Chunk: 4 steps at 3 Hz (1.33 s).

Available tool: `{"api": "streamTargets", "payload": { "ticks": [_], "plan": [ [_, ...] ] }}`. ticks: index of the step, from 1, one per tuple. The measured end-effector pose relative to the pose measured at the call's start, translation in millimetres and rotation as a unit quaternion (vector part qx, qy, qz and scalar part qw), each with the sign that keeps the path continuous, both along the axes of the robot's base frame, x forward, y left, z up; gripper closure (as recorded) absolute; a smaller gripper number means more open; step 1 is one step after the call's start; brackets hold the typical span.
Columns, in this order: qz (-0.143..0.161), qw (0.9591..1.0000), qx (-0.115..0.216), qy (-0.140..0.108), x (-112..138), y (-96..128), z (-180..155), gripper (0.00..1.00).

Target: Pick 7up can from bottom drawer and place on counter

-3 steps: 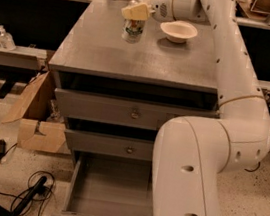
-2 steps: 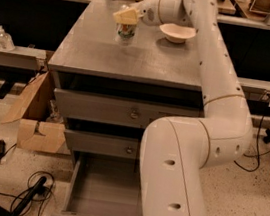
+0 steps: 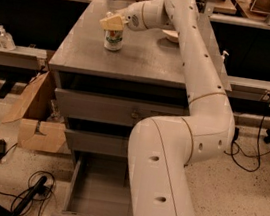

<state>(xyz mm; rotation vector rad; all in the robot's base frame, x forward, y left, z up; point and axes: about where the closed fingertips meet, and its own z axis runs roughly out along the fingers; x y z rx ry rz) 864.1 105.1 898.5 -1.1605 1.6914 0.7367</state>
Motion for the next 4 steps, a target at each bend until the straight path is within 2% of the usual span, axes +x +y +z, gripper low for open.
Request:
{"api": "streamTargets", "payload": {
  "ticks": [3,4],
  "plan": [
    [0.002,1.0,0.0,0.002,-2.9,4.2,2.9,0.28],
    [0.005,1.0,-0.001,0.005,-2.8,9.5,-1.2,0.0]
  ]
}}
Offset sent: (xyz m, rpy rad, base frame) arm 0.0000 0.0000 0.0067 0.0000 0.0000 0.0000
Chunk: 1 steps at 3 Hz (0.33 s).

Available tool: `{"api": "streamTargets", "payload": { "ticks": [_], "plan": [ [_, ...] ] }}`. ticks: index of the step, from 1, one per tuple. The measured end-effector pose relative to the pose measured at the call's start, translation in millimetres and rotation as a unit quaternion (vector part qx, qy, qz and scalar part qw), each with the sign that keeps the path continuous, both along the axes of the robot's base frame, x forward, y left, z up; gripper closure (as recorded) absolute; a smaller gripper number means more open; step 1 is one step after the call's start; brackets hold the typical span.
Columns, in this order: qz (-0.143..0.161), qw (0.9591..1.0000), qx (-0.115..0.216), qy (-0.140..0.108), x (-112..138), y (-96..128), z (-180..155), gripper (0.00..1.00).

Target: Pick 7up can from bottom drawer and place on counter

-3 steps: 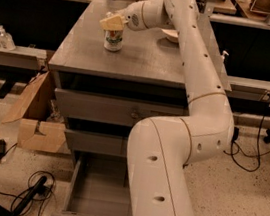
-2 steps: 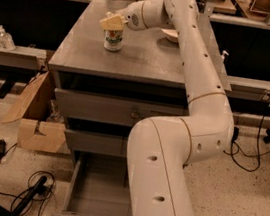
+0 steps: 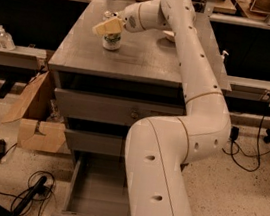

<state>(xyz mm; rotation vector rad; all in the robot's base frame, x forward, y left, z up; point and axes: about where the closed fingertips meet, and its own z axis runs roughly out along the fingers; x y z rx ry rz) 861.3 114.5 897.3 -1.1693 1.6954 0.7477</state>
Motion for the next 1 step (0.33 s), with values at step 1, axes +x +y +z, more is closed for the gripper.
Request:
{"api": "streamTargets", "payload": {
  "ticks": [1],
  "plan": [
    [0.0,1.0,0.0,0.0,0.0,0.3,-0.3,0.0]
  ]
}}
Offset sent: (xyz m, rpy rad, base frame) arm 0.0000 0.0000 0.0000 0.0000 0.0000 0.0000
